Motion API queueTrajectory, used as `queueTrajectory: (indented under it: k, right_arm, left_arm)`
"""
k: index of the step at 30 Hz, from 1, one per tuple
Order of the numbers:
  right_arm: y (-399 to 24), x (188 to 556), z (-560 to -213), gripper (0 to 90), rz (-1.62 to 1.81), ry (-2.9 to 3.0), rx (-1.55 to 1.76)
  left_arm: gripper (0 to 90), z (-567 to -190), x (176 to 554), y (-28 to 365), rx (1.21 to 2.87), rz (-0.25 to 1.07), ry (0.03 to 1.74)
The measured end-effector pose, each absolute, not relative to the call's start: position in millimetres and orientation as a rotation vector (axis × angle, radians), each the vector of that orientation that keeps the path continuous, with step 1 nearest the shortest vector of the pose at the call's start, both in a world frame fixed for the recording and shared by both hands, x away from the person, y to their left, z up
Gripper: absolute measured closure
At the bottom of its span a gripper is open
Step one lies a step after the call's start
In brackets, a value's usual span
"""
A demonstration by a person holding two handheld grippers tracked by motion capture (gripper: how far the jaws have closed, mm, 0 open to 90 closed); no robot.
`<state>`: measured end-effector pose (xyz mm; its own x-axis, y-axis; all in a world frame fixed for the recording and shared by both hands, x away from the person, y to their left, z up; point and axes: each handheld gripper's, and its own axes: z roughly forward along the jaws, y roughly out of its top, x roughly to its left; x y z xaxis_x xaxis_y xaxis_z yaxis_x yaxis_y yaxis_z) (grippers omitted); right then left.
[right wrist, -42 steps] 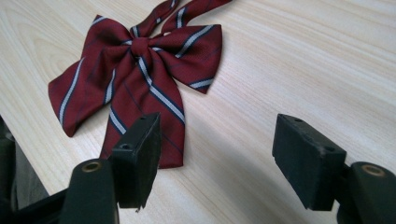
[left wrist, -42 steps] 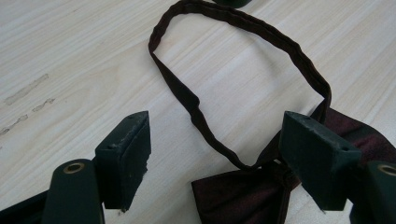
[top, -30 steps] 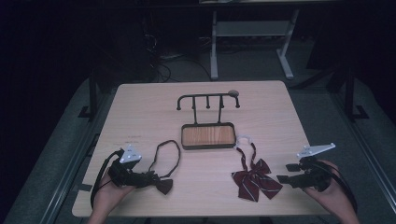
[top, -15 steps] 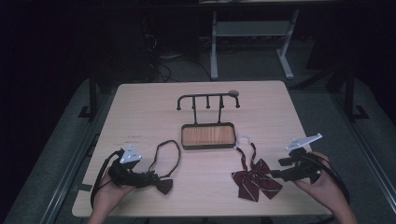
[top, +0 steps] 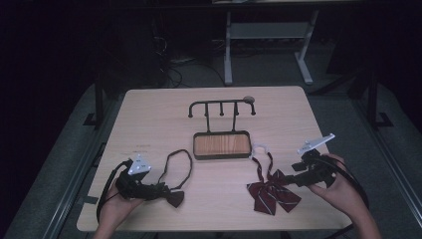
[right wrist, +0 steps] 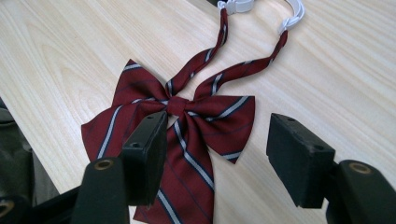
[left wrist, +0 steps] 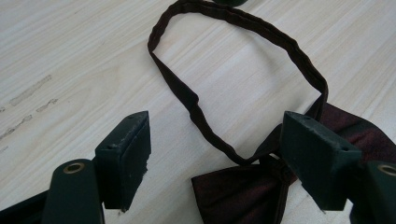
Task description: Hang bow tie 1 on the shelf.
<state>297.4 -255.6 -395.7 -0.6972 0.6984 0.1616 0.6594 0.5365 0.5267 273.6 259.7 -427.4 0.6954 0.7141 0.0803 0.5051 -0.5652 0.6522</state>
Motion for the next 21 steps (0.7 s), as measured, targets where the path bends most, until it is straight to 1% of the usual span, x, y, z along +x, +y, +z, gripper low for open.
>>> queueTrajectory:
  k: [8,21]
  right_arm:
    - [-247,308,-389,39.3,0.856,2.723,1.171]
    - [-230,336,-380,42.0,0.794,2.761,1.143]
  left_arm:
    - [25.7,-427,273,260,2.294,0.451,0.925]
    - [25.7,-426,273,259,2.293,0.452,0.924]
